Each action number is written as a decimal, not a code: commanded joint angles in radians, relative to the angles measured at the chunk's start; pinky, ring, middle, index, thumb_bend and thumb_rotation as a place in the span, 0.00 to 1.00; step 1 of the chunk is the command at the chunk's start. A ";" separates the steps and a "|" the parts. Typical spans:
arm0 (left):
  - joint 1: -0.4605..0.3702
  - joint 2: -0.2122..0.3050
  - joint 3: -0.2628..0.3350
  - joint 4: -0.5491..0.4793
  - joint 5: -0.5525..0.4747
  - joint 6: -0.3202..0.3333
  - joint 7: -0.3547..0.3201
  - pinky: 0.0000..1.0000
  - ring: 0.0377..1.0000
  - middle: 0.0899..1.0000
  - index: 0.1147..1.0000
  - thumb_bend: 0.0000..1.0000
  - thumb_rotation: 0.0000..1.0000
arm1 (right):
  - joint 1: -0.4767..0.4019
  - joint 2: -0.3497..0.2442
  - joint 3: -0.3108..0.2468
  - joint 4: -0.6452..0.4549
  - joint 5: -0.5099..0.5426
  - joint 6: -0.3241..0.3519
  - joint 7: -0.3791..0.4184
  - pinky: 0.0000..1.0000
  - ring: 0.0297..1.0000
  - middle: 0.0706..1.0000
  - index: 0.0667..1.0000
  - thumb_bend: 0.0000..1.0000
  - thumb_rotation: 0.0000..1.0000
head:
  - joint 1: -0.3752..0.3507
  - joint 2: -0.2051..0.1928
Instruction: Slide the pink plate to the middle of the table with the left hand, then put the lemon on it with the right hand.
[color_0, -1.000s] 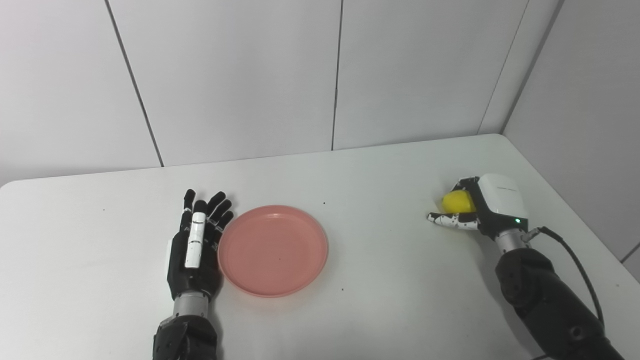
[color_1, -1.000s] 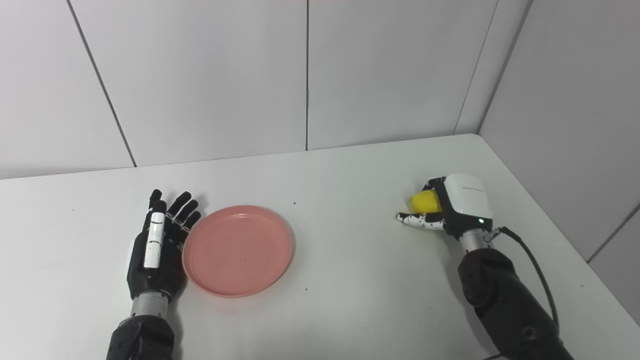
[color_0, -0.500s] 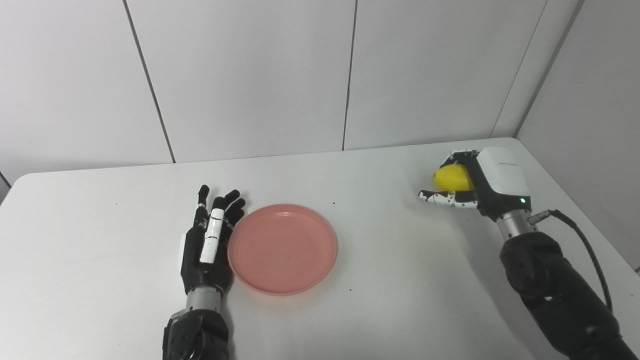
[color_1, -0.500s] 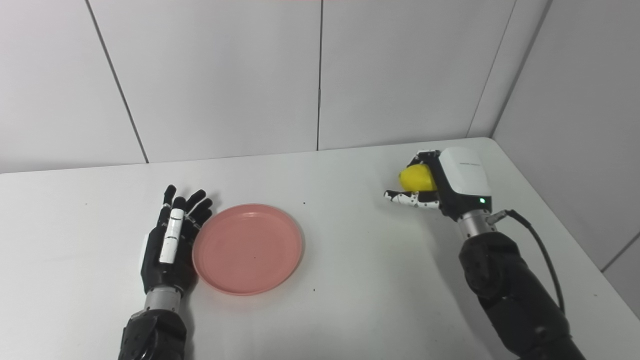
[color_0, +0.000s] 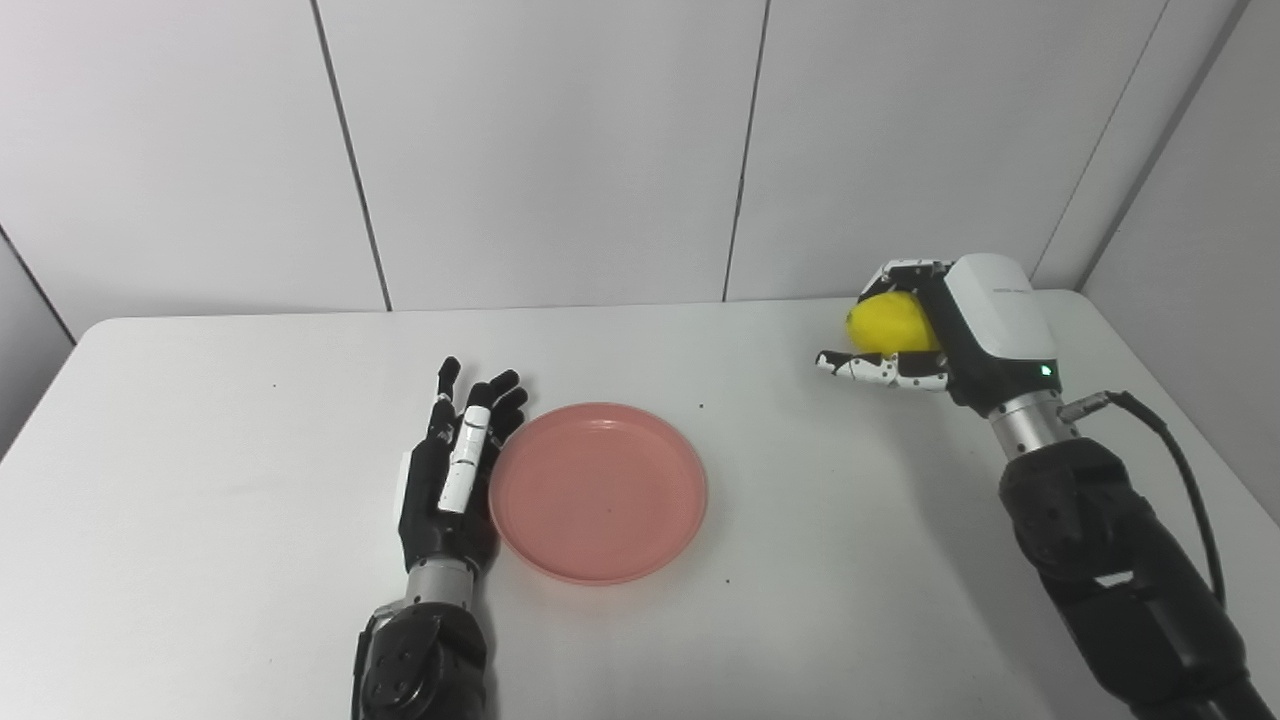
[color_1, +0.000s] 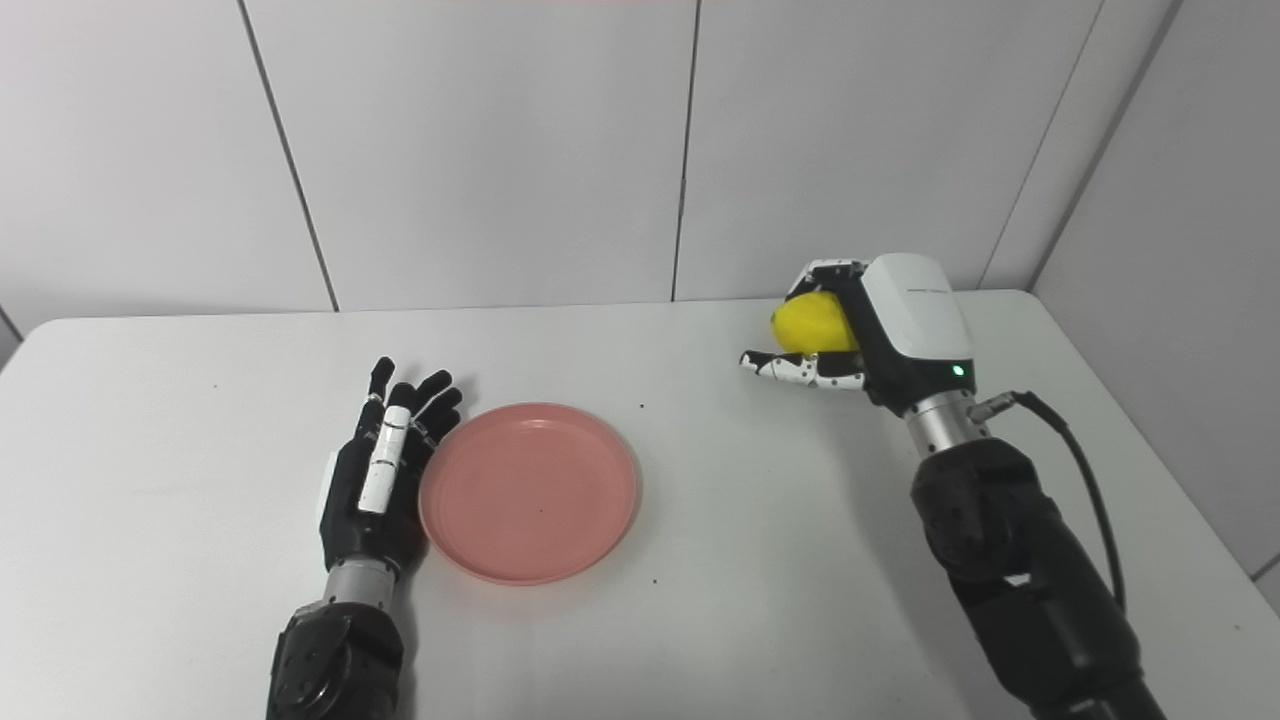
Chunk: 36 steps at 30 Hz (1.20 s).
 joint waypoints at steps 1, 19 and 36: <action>0.029 -0.062 0.006 0.036 -0.001 0.020 0.038 0.86 0.79 0.75 0.98 0.67 0.55 | -0.060 0.003 -0.013 -0.034 -0.012 -0.026 -0.020 0.12 0.14 0.18 0.23 0.54 0.46 | 0.000 0.000; 0.033 -0.080 -0.022 0.032 0.008 0.033 0.078 0.86 0.80 0.76 0.95 0.64 0.55 | -0.149 0.102 0.047 -0.039 -0.023 -0.038 0.033 0.14 0.16 0.20 0.25 0.52 0.45 | 0.070 0.000; 0.039 -0.062 -0.052 0.038 0.034 0.014 0.078 0.84 0.81 0.76 0.99 0.72 0.74 | -0.183 0.185 0.117 -0.023 -0.043 -0.063 0.039 0.13 0.14 0.18 0.24 0.52 0.48 | 0.073 0.003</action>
